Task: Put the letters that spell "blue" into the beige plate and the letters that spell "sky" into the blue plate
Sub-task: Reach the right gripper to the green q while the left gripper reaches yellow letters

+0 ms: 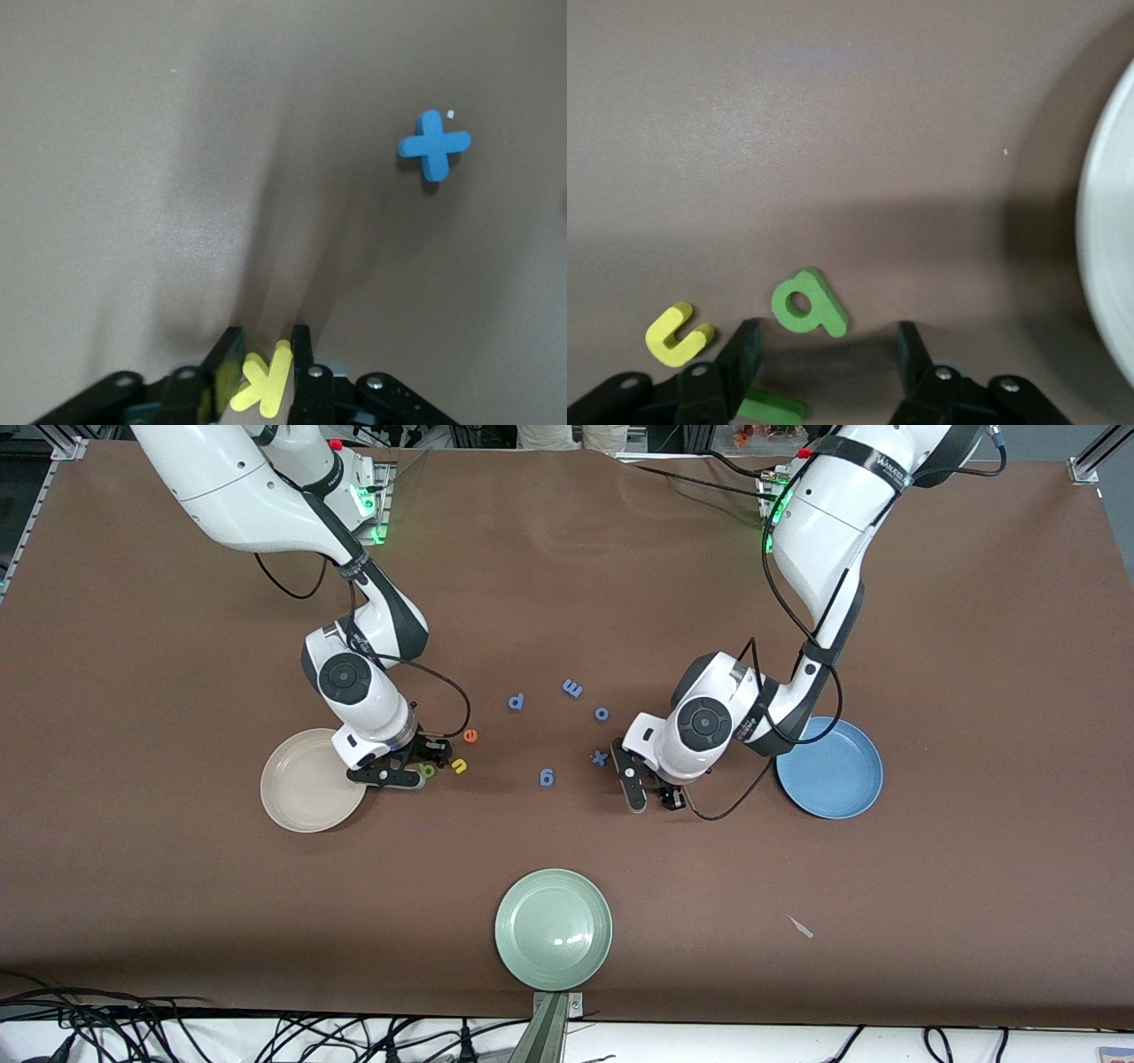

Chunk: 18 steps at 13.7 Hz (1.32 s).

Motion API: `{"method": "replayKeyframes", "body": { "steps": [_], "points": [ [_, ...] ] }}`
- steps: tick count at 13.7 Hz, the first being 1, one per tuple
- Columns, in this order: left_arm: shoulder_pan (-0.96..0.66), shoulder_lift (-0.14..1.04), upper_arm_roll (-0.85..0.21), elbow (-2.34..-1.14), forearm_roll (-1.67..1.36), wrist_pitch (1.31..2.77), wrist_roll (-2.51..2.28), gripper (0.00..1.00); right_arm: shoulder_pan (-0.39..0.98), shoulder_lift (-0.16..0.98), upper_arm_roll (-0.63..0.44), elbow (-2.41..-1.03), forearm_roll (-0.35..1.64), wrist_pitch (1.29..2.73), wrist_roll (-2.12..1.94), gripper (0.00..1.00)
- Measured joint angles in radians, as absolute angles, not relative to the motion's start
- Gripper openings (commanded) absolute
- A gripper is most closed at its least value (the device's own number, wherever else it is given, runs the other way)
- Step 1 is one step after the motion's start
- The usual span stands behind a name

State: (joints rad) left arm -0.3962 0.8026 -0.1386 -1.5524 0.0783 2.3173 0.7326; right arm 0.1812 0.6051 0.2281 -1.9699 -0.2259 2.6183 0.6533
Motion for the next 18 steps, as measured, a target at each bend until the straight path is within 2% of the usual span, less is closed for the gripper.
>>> {"method": "replayKeyframes", "body": {
  "steps": [1, 2, 3, 6, 9, 14, 17, 18],
  "points": [
    [-0.397, 0.801, -0.139, -1.552, 0.09, 2.301, 0.733, 0.2, 0.181, 0.605, 0.228, -1.97, -0.228, 2.618, 0.654, 0.57],
    [-0.397, 0.8, -0.139, -1.552, 0.106, 2.294, 0.733, 0.06, 0.182, 0.605, 0.228, -1.97, -0.229, 2.619, 0.654, 0.54],
    [-0.398, 0.8, -0.139, -1.552, 0.122, 2.291, 0.733, 0.0, 0.182, 0.605, 0.228, -1.97, -0.23, 2.619, 0.654, 0.54],
    [-0.398, 0.798, -0.138, -1.552, 0.138, 2.279, 0.733, 0.0, 0.184, 0.604, 0.229, -1.97, -0.23, 2.622, 0.654, 0.54],
    [-0.394, 0.771, -0.119, -1.54, 0.143, 2.178, 0.733, 0.0, 0.185, 0.605, 0.229, -1.97, -0.234, 2.631, 0.654, 0.54],
    [-0.279, 0.679, -0.087, -1.541, 0.18, 1.982, 0.738, 0.0, 0.186, 0.604, 0.23, -1.97, -0.241, 2.638, 0.654, 0.37],
    [-0.148, 0.647, -0.087, -1.584, 0.194, 1.965, 0.793, 0.0, 0.186, 0.604, 0.23, -1.97, -0.243, 2.64, 0.654, 0.36],
    [-0.118, 0.632, -0.088, -1.612, 0.194, 1.965, 0.801, 0.1, 0.186, 0.604, 0.231, -1.97, -0.246, 2.641, 0.654, 0.36]
  ]
}}
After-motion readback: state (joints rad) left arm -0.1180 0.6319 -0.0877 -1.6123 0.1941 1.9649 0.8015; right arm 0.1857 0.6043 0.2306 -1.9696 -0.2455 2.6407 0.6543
